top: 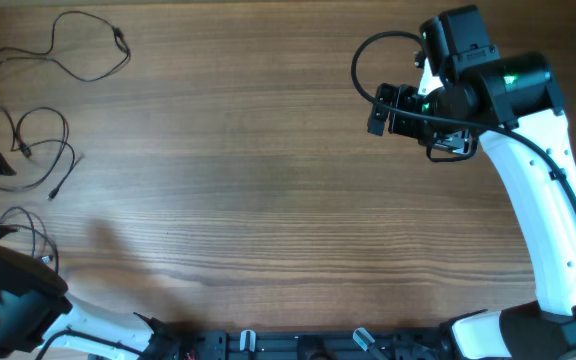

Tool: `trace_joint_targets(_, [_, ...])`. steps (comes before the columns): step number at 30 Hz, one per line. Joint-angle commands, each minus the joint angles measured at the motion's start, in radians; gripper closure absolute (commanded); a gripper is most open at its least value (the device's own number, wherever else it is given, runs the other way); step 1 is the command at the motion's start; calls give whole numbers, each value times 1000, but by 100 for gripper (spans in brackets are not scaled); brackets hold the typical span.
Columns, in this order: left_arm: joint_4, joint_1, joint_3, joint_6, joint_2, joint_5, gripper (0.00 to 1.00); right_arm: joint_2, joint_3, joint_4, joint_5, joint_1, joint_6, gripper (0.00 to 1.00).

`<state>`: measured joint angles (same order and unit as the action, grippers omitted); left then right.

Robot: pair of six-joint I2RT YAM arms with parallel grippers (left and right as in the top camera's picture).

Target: Untangle cables

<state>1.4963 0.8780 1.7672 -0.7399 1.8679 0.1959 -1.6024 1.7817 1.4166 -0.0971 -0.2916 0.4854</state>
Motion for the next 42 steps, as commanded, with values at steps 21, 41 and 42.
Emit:
trace_joint_targets(21, [-574,52,-756,-552,-258,-451,0,-11,-4,-40,-10,-3,-15,0])
trace_joint_targets(41, [-888,165,-833,-406,-117,-505,12,-11,-4,-39,-10,-3,-14,0])
trace_joint_targets(42, [-915,165,-833,-353,-102,-467,12,-11,-4,-36,-10,-3,-14,0])
